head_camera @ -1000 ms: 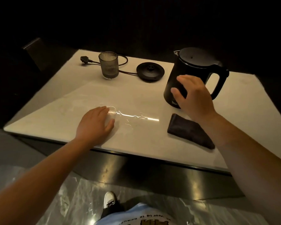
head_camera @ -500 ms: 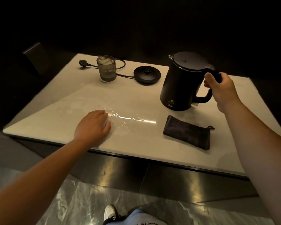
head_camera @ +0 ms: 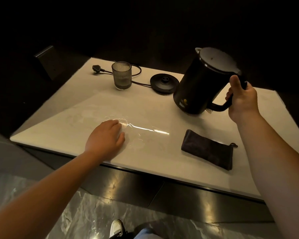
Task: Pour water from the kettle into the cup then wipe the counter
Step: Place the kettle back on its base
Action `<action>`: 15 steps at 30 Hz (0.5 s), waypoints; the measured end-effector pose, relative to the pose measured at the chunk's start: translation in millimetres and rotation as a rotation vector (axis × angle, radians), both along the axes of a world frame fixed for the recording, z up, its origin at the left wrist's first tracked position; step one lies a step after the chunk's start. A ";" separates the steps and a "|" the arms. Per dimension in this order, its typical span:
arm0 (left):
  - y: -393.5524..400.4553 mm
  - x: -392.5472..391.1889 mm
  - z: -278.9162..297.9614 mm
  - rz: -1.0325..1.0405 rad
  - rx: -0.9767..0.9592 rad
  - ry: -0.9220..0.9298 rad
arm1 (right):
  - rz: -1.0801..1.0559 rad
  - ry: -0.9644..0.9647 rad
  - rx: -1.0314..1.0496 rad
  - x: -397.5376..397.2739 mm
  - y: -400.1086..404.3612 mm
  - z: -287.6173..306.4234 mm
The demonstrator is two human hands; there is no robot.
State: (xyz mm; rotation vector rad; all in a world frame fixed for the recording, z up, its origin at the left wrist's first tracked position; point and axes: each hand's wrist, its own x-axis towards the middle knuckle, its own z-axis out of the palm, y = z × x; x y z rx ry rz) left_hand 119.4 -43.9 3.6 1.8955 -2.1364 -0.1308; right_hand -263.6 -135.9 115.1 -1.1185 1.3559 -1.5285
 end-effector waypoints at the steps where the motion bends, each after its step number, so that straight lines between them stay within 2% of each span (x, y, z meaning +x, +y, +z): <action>1: -0.2 0.1 0.4 0.002 -0.001 0.002 | -0.001 -0.026 -0.024 7.0 -5.1 6.4; 6: -0.8 0.2 0.9 -0.011 -0.015 -0.013 | -0.013 -0.009 -0.083 44.1 -49.3 30.1; 9: -1.5 0.7 -1.1 -0.020 -0.018 -0.016 | -0.028 0.047 -0.073 63.7 -77.2 27.0; 15: -2.3 1.0 -3.1 -0.009 -0.012 -0.023 | -0.040 0.024 0.009 84.1 -119.2 15.9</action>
